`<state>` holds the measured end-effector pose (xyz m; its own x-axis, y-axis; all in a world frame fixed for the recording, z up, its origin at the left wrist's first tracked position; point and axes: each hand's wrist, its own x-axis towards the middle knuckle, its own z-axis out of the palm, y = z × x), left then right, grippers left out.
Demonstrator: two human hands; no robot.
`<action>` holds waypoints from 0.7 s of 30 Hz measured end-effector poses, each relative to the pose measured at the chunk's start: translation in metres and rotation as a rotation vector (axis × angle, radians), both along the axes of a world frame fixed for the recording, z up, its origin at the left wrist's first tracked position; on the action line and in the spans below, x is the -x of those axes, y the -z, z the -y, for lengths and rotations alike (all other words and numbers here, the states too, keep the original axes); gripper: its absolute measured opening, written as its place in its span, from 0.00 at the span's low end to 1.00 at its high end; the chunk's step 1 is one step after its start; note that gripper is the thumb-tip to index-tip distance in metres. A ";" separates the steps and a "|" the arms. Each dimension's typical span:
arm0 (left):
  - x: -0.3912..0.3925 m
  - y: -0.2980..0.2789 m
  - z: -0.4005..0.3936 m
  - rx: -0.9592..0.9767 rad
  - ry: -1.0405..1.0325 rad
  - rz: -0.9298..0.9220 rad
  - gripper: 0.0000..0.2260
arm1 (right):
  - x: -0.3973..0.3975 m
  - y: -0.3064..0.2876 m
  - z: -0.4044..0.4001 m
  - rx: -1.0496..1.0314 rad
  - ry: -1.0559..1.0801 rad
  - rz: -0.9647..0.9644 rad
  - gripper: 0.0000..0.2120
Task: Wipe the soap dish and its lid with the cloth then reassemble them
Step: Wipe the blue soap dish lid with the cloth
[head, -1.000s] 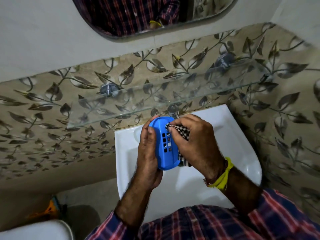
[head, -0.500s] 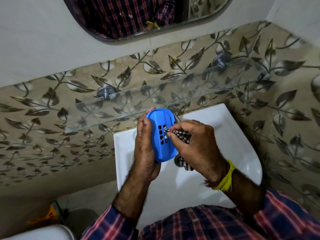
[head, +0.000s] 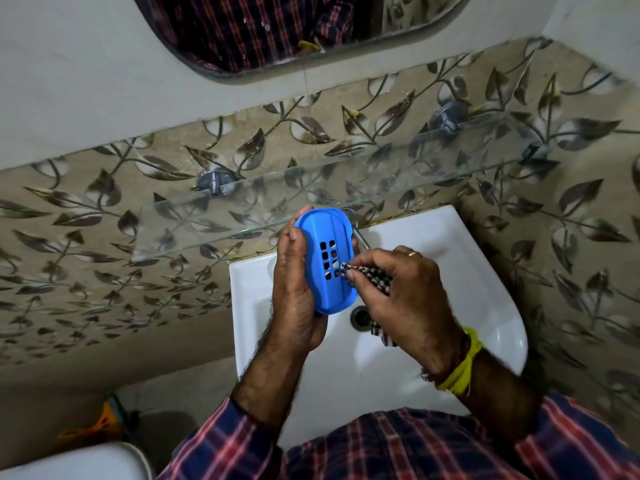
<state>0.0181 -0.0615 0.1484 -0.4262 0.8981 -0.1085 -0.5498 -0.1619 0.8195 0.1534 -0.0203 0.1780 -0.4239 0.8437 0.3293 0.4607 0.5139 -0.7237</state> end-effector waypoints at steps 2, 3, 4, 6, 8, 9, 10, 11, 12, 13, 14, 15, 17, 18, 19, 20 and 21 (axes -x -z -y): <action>0.001 0.001 -0.001 -0.005 -0.018 -0.019 0.23 | -0.002 0.001 0.001 0.025 -0.033 0.068 0.06; 0.000 0.000 -0.003 0.015 -0.032 -0.016 0.24 | -0.004 0.002 0.001 0.047 -0.046 0.102 0.05; -0.002 -0.001 -0.004 0.034 -0.043 -0.010 0.25 | -0.006 0.002 0.000 0.078 -0.067 0.131 0.05; -0.003 0.000 -0.005 0.051 -0.048 -0.005 0.26 | -0.007 0.003 0.001 0.135 -0.135 0.145 0.06; -0.002 0.001 -0.005 0.051 -0.048 -0.004 0.26 | -0.008 0.003 0.002 0.153 -0.210 0.142 0.07; -0.002 0.001 -0.004 0.051 -0.043 0.005 0.27 | -0.010 0.003 0.001 0.145 -0.242 0.140 0.06; -0.002 0.001 -0.004 0.051 -0.035 0.009 0.27 | -0.012 0.002 -0.001 0.124 -0.267 0.150 0.06; -0.003 0.001 -0.003 0.051 -0.023 0.007 0.27 | -0.014 0.001 -0.003 0.085 -0.285 0.182 0.06; -0.004 0.001 -0.003 0.057 -0.009 -0.002 0.27 | -0.015 0.000 -0.004 0.027 -0.299 0.236 0.06; -0.005 0.001 -0.003 0.066 0.003 -0.014 0.27 | -0.016 -0.001 -0.005 -0.036 -0.310 0.295 0.06; -0.006 0.000 -0.003 0.077 0.010 -0.028 0.27 | -0.017 -0.002 -0.006 -0.082 -0.314 0.345 0.06; -0.007 -0.001 -0.004 0.085 0.010 -0.041 0.27 | -0.018 -0.002 -0.006 -0.106 -0.312 0.373 0.06; -0.009 -0.001 -0.003 0.097 0.001 -0.056 0.26 | -0.017 -0.003 -0.003 -0.063 -0.318 0.356 0.06; -0.010 -0.001 -0.003 0.096 -0.003 -0.061 0.25 | -0.016 -0.004 -0.002 0.018 -0.329 0.315 0.06; -0.011 0.000 -0.002 0.096 -0.006 -0.072 0.23 | -0.014 -0.005 0.000 0.122 -0.341 0.255 0.06; -0.012 0.000 -0.002 0.100 -0.009 -0.092 0.23 | -0.013 -0.005 0.002 0.209 -0.350 0.198 0.05; -0.014 0.001 -0.002 0.104 -0.011 -0.111 0.23 | -0.012 -0.004 0.004 0.244 -0.355 0.169 0.05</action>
